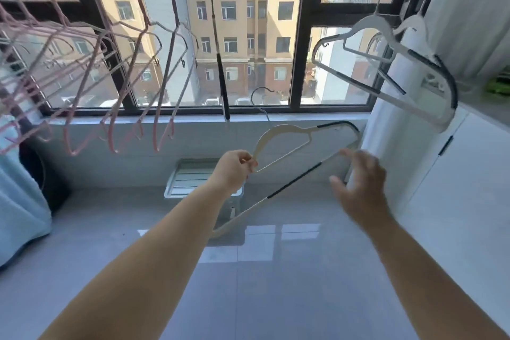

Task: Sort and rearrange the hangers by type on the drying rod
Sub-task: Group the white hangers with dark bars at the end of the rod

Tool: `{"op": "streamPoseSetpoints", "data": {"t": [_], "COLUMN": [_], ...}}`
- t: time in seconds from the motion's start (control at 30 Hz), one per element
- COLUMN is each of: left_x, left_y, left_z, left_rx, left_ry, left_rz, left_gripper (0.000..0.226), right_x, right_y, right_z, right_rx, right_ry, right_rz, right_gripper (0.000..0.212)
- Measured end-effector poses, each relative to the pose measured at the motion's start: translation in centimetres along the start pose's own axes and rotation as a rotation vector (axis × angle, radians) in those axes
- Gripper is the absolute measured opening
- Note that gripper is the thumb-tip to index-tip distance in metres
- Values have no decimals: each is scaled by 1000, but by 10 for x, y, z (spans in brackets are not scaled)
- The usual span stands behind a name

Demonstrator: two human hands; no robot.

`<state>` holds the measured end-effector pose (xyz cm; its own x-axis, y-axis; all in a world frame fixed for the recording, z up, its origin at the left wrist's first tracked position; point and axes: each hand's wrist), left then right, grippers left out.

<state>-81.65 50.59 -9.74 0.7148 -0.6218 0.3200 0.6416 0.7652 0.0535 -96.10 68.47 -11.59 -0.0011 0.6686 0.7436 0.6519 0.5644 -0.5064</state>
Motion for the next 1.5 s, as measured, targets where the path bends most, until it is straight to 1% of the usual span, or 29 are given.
{"op": "streamPoseSetpoints", "data": {"t": [0.07,0.13,0.17,0.2,0.23,0.27,0.33,0.4,0.5,0.6,0.67,0.7,0.77,0.83,0.9,1.03,1.17,1.27,1.4,1.5], "left_x": [-16,-31,-38,-43,-47,-49,-52,-52,-52,-49,-44,-42,-37,-33,-29,-24,-22,-24,-32,-41], "left_y": [5,10,11,11,12,12,11,9,10,16,24,28,34,37,36,30,22,12,7,9], "left_z": [4,12,18,25,32,40,56,71,95,117,132,139,153,165,173,183,177,165,152,150], "left_rx": [18,24,24,22,20,22,17,9,-11,-103,-210,-272,-378,-444,-477,-463,-412,-378,-343,-422], "left_ry": [98,158,175,188,206,235,290,323,386,428,366,328,303,298,279,272,294,257,260,109], "left_rz": [32,44,46,55,65,75,84,90,100,82,44,38,35,52,91,165,150,168,175,244], "left_gripper": [18,17,17,18,18,17,21,25,26,28,34,35,30,26,28,38,29,37,48,61], "right_x": [-8,-17,-21,-25,-27,-28,-26,-19,-1,17,32,42,61,77,87,89,76,69,61,59], "right_y": [30,59,69,77,81,82,76,65,50,36,23,16,-1,-18,-35,-59,-65,-62,-57,-55], "right_z": [-31,-55,-64,-71,-75,-77,-78,-75,-71,-69,-67,-68,-71,-76,-83,-92,-92,-92,-91,-80], "right_rx": [65,85,72,51,33,19,10,13,91,133,146,157,177,194,210,165,111,61,47,126], "right_ry": [-165,-251,-280,-313,-329,-329,-311,-305,-288,-316,-350,-370,-421,-478,-523,-587,-622,-619,-497,-210], "right_rz": [-233,-465,-555,-606,-619,-601,-515,-431,-333,-246,-199,-193,-200,-210,-232,-302,-355,-363,-349,-303], "right_gripper": [63,64,63,62,63,64,62,55,41,34,34,33,32,31,28,28,27,28,30,34]}}
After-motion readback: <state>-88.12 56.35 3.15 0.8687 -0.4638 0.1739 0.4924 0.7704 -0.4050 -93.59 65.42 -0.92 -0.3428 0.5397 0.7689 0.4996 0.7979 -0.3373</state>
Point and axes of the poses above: each hand's wrist, its own y-axis away from the middle knuckle, its own x-axis out of the back of the hand, z = x × y, and after that the axes turned 10 degrees about y, right-handed
